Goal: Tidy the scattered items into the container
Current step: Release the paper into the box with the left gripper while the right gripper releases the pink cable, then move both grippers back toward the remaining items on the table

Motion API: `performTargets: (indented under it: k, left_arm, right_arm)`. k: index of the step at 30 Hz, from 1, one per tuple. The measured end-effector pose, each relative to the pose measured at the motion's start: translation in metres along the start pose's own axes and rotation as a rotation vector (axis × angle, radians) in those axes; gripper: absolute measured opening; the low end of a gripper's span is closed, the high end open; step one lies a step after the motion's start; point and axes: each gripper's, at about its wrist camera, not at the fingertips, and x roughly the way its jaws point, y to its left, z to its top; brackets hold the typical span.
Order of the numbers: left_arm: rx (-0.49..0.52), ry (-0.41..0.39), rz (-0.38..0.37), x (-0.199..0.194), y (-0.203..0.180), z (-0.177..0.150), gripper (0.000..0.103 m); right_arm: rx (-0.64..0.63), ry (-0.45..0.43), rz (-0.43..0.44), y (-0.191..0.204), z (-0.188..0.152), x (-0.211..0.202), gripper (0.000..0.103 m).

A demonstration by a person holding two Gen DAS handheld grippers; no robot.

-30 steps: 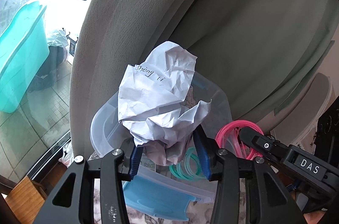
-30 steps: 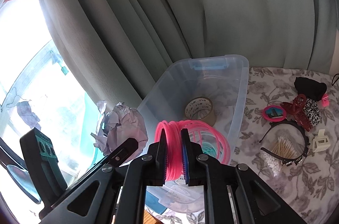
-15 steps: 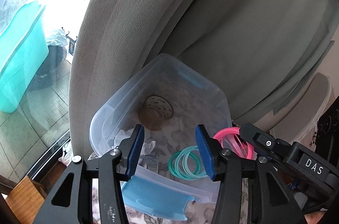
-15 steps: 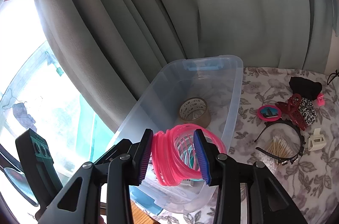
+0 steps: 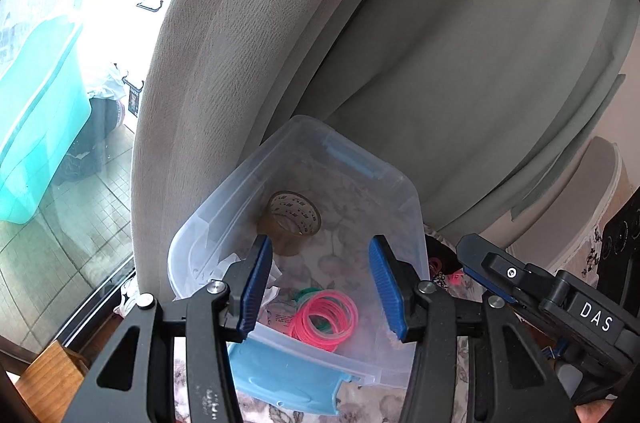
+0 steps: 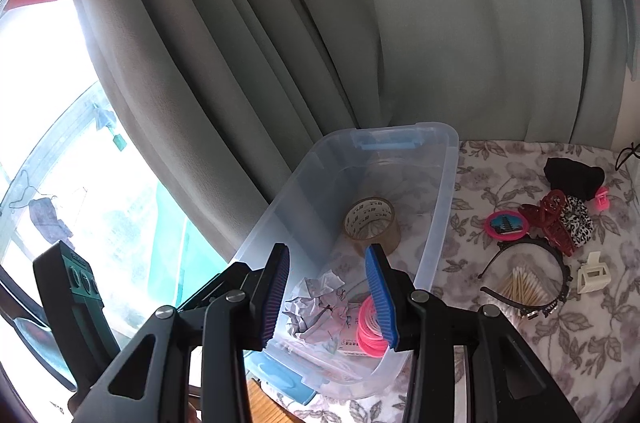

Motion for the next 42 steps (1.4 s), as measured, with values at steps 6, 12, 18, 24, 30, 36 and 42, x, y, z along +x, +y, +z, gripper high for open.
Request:
performTargets:
  k: [6, 12, 18, 24, 30, 36, 42]
  left_arm:
    - [0.018, -0.013, 0.009, -0.030, -0.018, 0.006, 0.051]
    - [0.077, -0.035, 0.003, -0.047, -0.045, 0.005, 0.051]
    - [0.155, -0.053, -0.007, -0.063, -0.085, -0.004, 0.057]
    - [0.241, -0.049, -0.019, -0.073, -0.133, -0.023, 0.058]
    - [0.327, -0.041, -0.026, -0.073, -0.177, -0.037, 0.058]
    - [0.377, -0.010, -0.031, -0.068, -0.216, -0.058, 0.058]
    - [0.427, 0.064, -0.025, -0.040, -0.239, -0.079, 0.058]
  right_arm:
    - [0.016, -0.012, 0.007, -0.003, -0.003, -0.013, 0.043]
    - [0.050, -0.057, 0.019, -0.014, -0.005, -0.038, 0.043]
    - [0.100, -0.143, 0.020, -0.033, -0.003, -0.077, 0.055]
    - [0.198, -0.221, 0.008, -0.070, -0.006, -0.115, 0.060]
    - [0.293, -0.312, 0.009, -0.109, -0.012, -0.156, 0.065]
    - [0.375, -0.389, -0.016, -0.152, -0.022, -0.191, 0.065]
    - [0.450, -0.412, -0.080, -0.195, -0.035, -0.206, 0.067]
